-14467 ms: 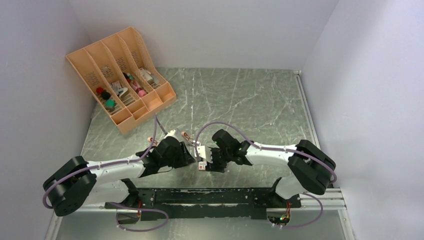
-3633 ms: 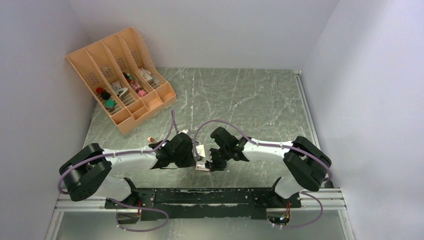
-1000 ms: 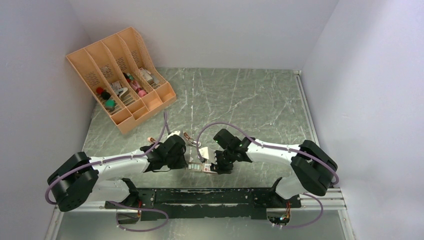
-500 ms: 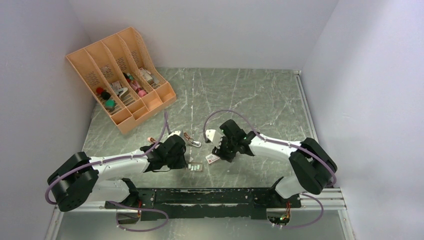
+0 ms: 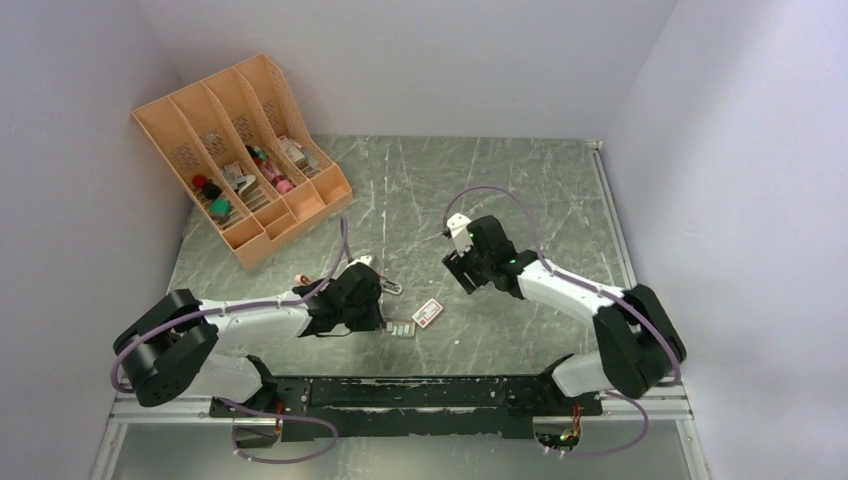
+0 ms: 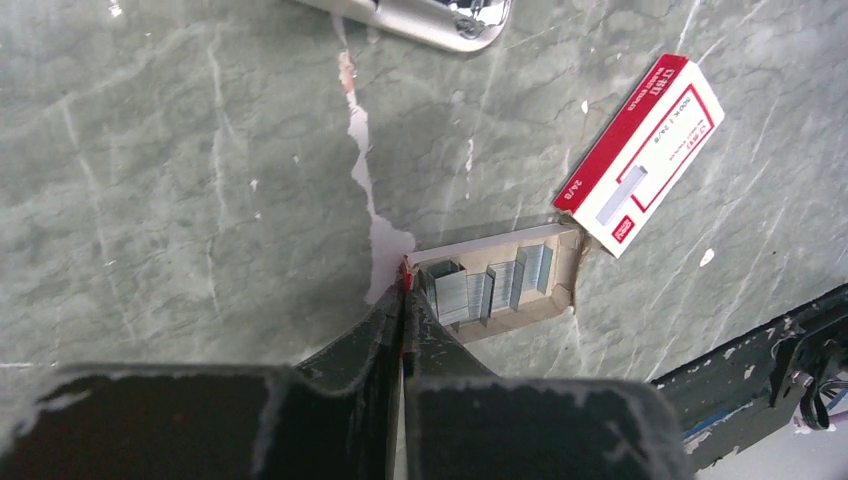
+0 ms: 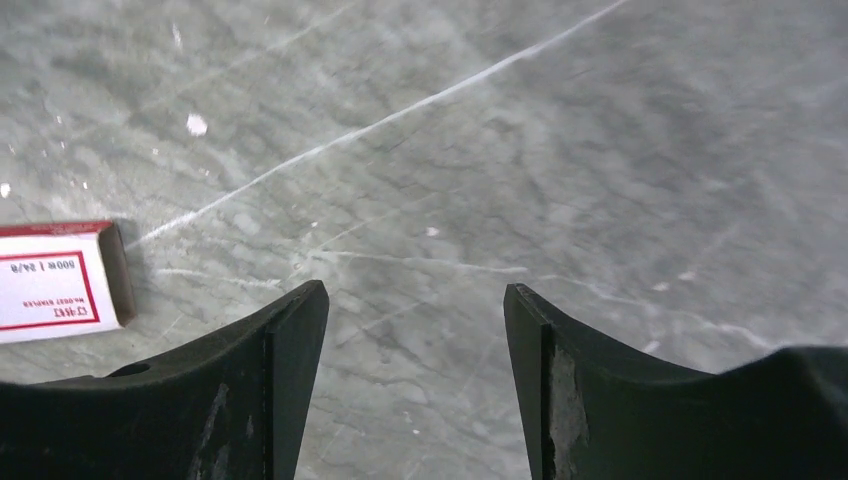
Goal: Load the staples into the stapler
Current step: Move the staple box to the center of the board.
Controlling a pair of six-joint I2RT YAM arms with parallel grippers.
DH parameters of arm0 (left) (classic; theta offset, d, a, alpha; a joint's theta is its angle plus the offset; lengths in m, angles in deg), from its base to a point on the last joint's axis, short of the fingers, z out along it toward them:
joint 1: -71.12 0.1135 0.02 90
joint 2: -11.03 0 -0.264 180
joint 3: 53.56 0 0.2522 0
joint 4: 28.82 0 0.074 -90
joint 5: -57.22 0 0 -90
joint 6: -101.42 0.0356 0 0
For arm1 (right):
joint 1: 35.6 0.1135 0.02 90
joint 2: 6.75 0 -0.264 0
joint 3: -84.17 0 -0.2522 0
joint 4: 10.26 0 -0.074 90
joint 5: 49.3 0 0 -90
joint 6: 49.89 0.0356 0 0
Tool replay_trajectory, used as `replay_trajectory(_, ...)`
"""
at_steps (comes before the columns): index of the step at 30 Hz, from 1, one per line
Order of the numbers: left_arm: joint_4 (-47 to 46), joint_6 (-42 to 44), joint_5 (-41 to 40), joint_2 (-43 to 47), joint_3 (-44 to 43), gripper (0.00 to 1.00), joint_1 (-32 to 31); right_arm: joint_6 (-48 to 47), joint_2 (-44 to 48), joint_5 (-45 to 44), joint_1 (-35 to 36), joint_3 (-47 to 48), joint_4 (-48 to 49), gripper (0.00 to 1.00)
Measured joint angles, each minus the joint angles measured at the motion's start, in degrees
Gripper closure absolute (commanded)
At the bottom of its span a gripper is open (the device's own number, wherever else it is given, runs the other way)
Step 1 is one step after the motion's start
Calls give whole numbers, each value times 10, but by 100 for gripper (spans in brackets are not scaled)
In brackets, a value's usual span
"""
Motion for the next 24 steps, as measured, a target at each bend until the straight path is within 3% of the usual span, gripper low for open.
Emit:
replay_trajectory(8,-16,0,4,-53,-40,93,0,33,118,-49,0,-10,28,30)
replay_trajectory(24,-76,-6,26,-237,-203,93,-32,84,183,-112,0,-50,51,25)
